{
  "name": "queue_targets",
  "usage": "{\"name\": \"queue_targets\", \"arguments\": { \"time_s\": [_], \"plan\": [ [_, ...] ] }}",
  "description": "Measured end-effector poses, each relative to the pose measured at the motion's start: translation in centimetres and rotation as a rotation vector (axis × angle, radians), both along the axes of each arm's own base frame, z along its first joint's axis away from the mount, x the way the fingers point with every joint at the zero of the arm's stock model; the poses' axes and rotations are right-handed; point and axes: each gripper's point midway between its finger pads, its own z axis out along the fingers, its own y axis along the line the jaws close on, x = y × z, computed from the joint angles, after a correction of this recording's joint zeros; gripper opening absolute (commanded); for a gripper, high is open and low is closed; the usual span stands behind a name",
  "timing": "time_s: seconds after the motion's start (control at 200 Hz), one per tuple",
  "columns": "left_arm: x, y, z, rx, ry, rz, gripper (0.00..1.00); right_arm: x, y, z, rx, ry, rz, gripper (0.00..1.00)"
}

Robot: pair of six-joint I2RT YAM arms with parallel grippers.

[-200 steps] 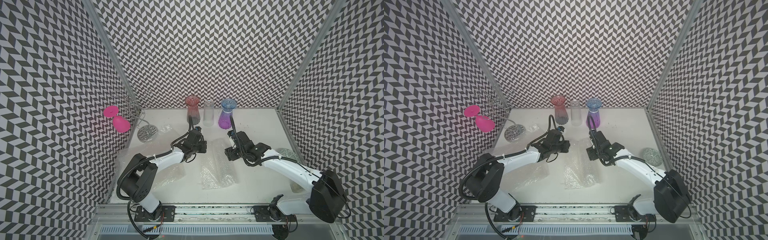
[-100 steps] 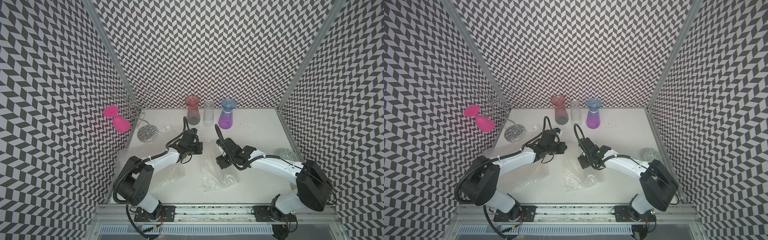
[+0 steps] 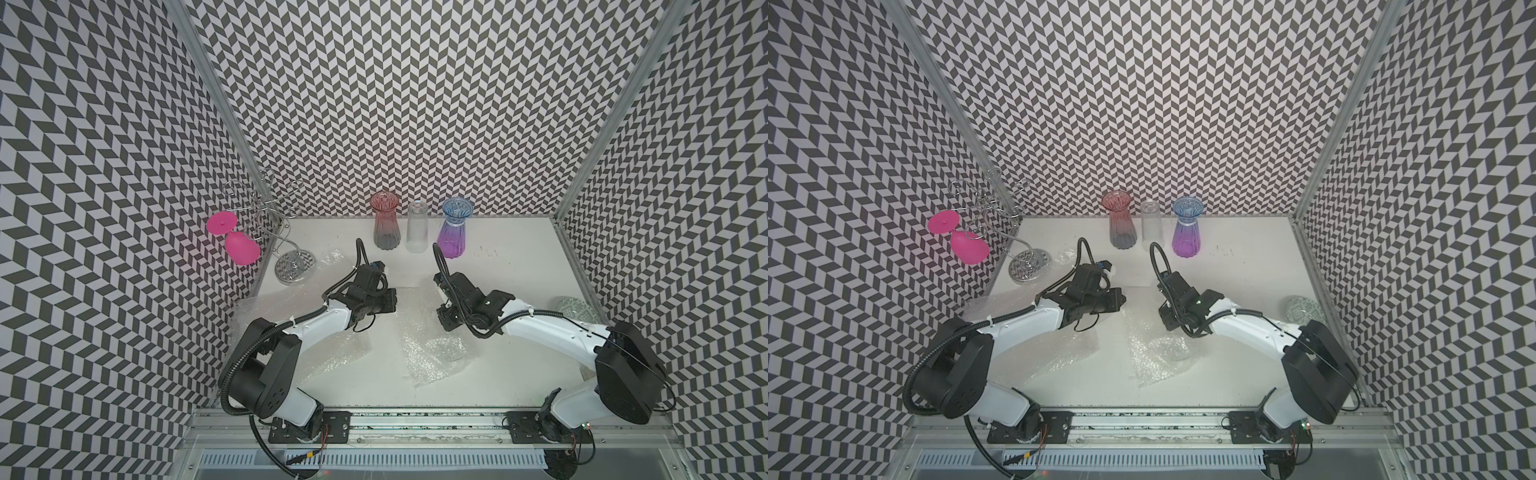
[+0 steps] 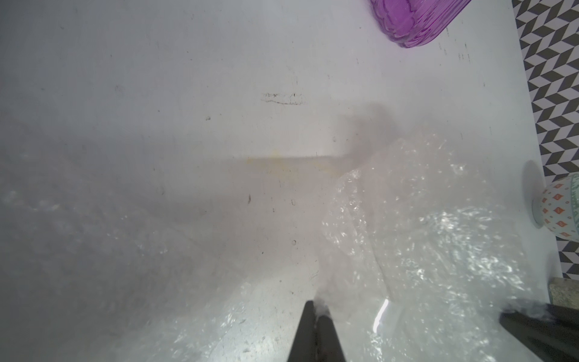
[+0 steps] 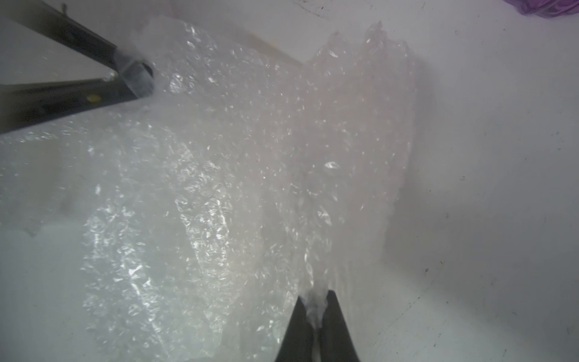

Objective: Unwrap the vase from the bubble wrap
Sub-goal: Unwrap the bubble wrap at the center of the board.

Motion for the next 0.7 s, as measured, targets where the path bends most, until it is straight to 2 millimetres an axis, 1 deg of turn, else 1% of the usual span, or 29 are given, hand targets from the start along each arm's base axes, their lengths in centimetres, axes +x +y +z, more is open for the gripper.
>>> {"name": "queue_targets", "arguments": {
  "time_s": [0.07,0.15,0.245,0.315,0.415,0.501,0.581,0.636,0.696],
  "plan": [
    [0.1,0.3,-0.1,0.002,0.001,0.004,0.0,0.4,-1.3,0.2,-0.001,0.006,-0.032,0.03],
    [0.2,0.5,0.0,0.003,-0.002,0.005,0.0,1.0,-2.8,0.7,0.021,0.009,-0.077,0.05],
    [0.3,0.6,-0.1,0.005,-0.003,0.006,0.0,1.7,-5.2,1.2,0.07,0.016,-0.148,0.07],
    [0.3,0.6,-0.1,0.007,-0.004,0.003,0.0,1.9,-6.7,1.1,0.106,0.029,-0.192,0.09],
    [0.3,0.7,-0.1,0.011,-0.004,-0.001,0.0,1.8,-8.7,0.5,0.139,0.062,-0.243,0.1],
    [0.2,0.7,-0.1,0.014,-0.005,-0.006,0.0,1.7,-10.0,0.0,0.159,0.084,-0.276,0.12],
    [0.2,0.7,-0.2,0.017,-0.004,-0.008,0.0,1.8,-10.9,0.0,0.178,0.091,-0.297,0.15],
    [0.1,0.7,-0.2,0.018,-0.002,-0.009,0.0,2.0,-11.4,0.3,0.192,0.087,-0.31,0.19],
    [0.0,0.8,-0.3,0.02,0.0,-0.008,0.0,2.2,-12.0,0.6,0.202,0.078,-0.325,0.26]
  ]
}}
